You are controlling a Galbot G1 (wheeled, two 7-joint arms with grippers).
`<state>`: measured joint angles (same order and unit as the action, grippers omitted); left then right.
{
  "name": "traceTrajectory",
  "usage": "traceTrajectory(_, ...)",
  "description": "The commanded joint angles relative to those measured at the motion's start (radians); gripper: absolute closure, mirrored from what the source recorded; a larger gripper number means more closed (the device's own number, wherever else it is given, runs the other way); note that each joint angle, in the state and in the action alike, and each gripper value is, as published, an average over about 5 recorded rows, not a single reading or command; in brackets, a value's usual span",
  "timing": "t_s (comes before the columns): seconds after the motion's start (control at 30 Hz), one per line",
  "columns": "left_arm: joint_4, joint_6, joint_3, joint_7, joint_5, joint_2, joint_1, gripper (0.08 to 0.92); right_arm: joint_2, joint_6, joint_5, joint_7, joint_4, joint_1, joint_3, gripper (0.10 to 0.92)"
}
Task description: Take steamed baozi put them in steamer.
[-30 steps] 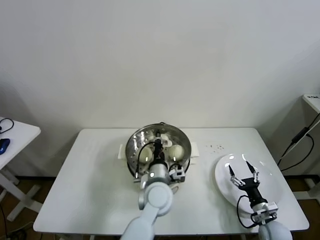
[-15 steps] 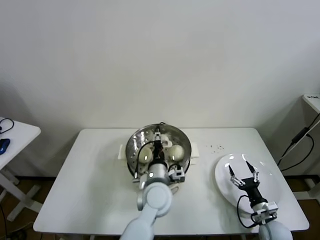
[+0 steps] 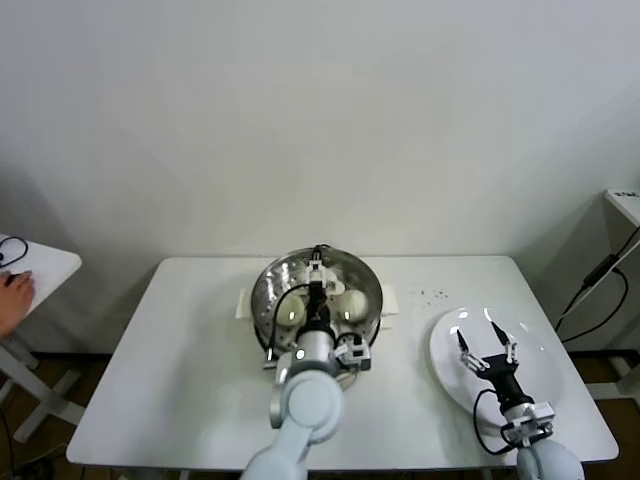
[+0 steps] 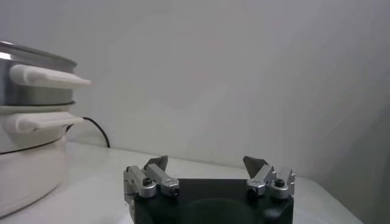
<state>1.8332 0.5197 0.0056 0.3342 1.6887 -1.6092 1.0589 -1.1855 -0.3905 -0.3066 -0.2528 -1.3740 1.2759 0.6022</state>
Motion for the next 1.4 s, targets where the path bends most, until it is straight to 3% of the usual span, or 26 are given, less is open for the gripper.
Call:
traceTrajectory(0.03, 0.058, -0.01, -0.002, 0.005, -0.006, 0.024, 0.016, 0.177, 0.002, 0.0, 0.001, -0.001, 0.008, -0.003, -0.002, 0.203)
traceTrajectory(0.73, 0.135, -0.048, -0.03, 0.019, -0.033, 0.064, 0.098, 0.177, 0.012, 0.007, 0.001, 0.0, 0.028, -0.028, -0.017, 0.203)
traceTrajectory(0.97, 0.212, -0.057, -0.055, 0.007, -0.079, 0.094, 0.147, 0.177, 0.02, 0.024, -0.004, -0.001, 0.015, -0.026, -0.02, 0.203)
traceTrajectory(1.2, 0.343, -0.067, -0.125, -0.069, -0.299, 0.178, 0.247, 0.177, 0.023, 0.052, -0.016, -0.031, -0.023, -0.022, -0.009, 0.203)
traceTrajectory(1.4, 0.392, -0.136, -0.251, -0.225, -0.522, 0.227, 0.337, 0.177, 0.036, 0.069, -0.026, -0.048, -0.058, -0.008, -0.005, 0.203)
